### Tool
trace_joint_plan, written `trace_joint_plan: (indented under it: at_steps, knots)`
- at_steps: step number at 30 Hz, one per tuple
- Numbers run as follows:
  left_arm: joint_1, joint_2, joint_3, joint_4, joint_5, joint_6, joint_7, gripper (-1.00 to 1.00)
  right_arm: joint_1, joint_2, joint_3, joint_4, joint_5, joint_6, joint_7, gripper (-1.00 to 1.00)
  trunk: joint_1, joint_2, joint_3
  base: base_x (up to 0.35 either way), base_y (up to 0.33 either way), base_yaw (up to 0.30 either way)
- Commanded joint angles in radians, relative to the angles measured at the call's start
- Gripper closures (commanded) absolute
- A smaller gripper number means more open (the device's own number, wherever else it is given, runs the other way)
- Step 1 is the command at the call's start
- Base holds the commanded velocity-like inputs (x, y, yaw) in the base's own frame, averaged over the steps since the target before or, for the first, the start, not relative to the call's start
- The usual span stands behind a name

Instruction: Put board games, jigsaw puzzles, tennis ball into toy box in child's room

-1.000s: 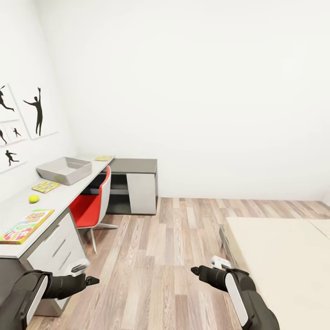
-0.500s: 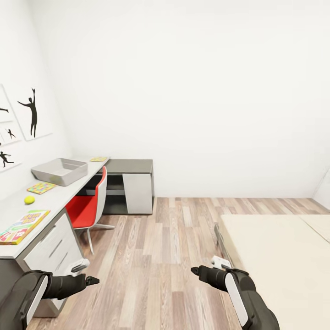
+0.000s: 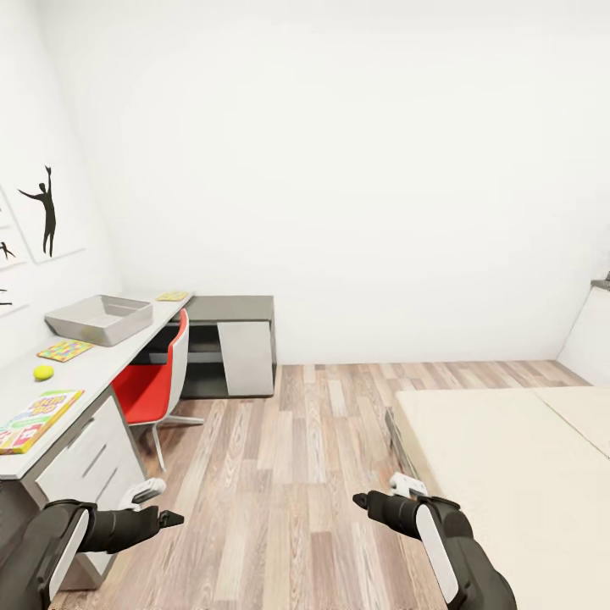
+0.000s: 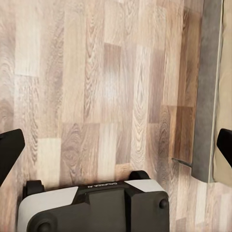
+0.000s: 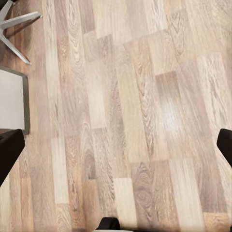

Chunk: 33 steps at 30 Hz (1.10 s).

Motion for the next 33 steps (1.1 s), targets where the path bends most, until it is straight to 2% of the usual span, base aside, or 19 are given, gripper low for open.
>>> trace_joint_plan:
  at_steps: [1,14,33]
  knots:
    - [-0.001,0.000,0.002,-0.001,-0.001,0.007,-0.004,-1.00,-0.001,0.001,-0.004,-0.001,0.007,0.005,0.008,-1.00,0.000,-0.002,-0.002,-0.079,0.000,-0.017]
    - [-0.001,0.000,0.002,-0.001,-0.001,0.007,-0.005,-1.00,-0.001,0.001,-0.004,0.001,0.009,0.003,-0.001,-1.00,0.000,-0.002,-0.002,-0.028,0.000,-0.005]
    - [-0.001,-0.001,0.002,-0.001,-0.001,0.007,-0.005,-1.00,-0.001,0.001,-0.004,0.002,0.008,0.003,0.002,-1.00,0.000,-0.002,-0.002,-0.098,0.000,0.000]
